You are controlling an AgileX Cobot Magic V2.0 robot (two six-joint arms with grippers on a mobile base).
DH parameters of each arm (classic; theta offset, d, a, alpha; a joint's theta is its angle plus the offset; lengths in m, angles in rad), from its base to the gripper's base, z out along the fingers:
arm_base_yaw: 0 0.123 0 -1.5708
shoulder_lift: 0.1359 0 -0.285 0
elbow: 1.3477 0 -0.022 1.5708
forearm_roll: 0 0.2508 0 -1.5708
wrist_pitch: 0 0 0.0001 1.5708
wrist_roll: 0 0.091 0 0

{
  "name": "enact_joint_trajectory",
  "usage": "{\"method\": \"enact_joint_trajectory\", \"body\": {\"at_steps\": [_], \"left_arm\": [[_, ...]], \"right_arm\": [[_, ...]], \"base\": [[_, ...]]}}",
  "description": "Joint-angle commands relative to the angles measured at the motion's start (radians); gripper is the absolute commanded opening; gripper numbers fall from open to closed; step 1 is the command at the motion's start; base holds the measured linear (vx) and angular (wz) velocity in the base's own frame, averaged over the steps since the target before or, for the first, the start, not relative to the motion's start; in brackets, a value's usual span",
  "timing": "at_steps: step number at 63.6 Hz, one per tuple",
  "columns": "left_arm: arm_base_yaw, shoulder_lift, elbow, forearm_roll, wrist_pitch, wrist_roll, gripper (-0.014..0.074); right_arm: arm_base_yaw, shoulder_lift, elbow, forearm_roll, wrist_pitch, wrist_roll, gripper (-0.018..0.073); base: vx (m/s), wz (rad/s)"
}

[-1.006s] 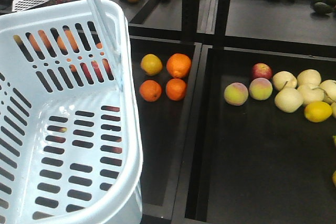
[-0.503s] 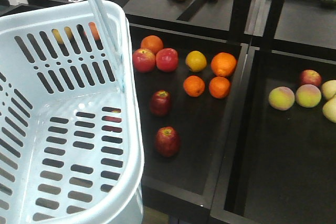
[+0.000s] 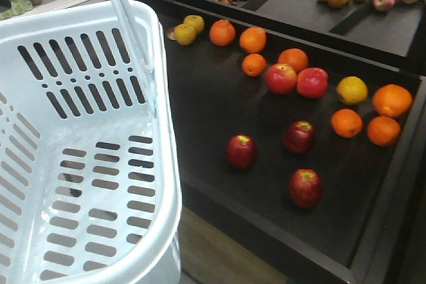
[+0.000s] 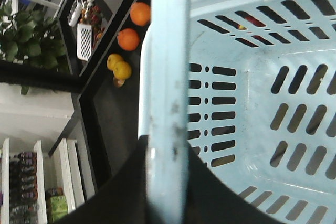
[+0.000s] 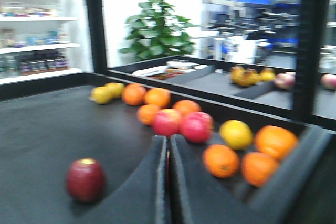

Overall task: Pick three apples into basket with both arms
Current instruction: 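Turn the base toward the apple table holding the basket up, then drive the base along the aisle carrying the basket in the left gripper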

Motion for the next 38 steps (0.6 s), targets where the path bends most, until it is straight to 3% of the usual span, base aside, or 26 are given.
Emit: {"method": "enact_joint_trajectory", "body": {"at_steps": [1,38], "left_arm": [[-0.002,-0.014,-0.032,0.017,-0.050,-0.013,-0.0006],[-0.002,-0.014,-0.032,0.017,-0.050,-0.013,-0.0006]], "right_arm": [[-0.009,-0.013,0.014,-0.011,-0.076,-0.007,-0.0008],[-0.009,-0.013,0.014,-0.011,-0.076,-0.007,-0.0008]], "base": [[-0.01,0.59],[0.01,0.56]]}}
